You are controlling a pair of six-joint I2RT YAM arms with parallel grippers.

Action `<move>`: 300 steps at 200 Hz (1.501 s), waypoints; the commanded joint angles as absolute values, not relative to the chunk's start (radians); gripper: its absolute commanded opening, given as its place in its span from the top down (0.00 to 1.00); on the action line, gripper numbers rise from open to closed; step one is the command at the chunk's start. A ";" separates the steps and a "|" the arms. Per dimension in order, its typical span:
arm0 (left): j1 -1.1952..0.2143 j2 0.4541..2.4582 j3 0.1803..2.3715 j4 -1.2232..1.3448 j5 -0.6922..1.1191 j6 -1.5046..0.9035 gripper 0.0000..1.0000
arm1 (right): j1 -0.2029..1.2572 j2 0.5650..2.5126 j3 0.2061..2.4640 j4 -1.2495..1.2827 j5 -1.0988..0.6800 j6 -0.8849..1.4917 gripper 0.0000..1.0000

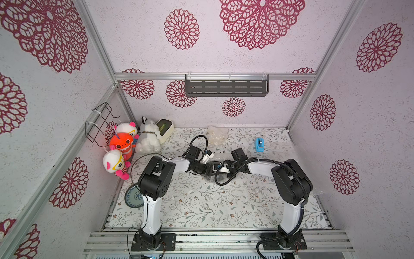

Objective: Wrap dinner plates in bubble wrap
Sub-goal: Wrap the plate in the bubble wrap.

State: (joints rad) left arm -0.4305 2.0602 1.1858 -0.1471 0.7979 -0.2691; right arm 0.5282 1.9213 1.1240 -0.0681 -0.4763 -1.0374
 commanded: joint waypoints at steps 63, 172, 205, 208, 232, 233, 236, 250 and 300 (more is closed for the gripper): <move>-0.426 2.073 1.224 -0.227 0.696 -0.256 1.00 | 0.391 1.551 0.999 -0.162 -0.486 -0.498 0.01; -0.428 2.094 1.252 -0.272 0.712 -0.244 1.00 | 0.432 1.605 1.039 -0.376 -0.423 -0.718 0.10; -0.428 2.102 1.259 -0.286 0.702 -0.236 1.00 | 0.403 1.615 1.036 -0.368 -0.429 -0.598 0.64; -0.427 2.102 1.259 -0.290 0.700 -0.235 1.00 | 0.387 1.618 1.045 -0.383 -0.442 -0.567 0.68; -0.426 2.107 1.258 -0.300 0.694 -0.230 1.00 | 0.258 1.653 1.097 -0.503 -0.528 -0.359 1.00; -0.427 2.107 1.258 -0.299 0.695 -0.230 1.00 | 0.255 1.655 1.098 -0.509 -0.533 -0.358 1.00; -0.427 2.107 1.258 -0.302 0.695 -0.229 1.00 | 0.249 1.658 1.100 -0.525 -0.544 -0.352 1.00; -0.426 2.109 1.258 -0.302 0.695 -0.229 1.00 | 0.237 1.676 1.097 -0.550 -0.529 -0.278 1.00; -0.426 2.112 1.259 -0.309 0.681 -0.232 1.00 | 0.200 1.715 1.092 -0.604 -0.316 0.039 0.74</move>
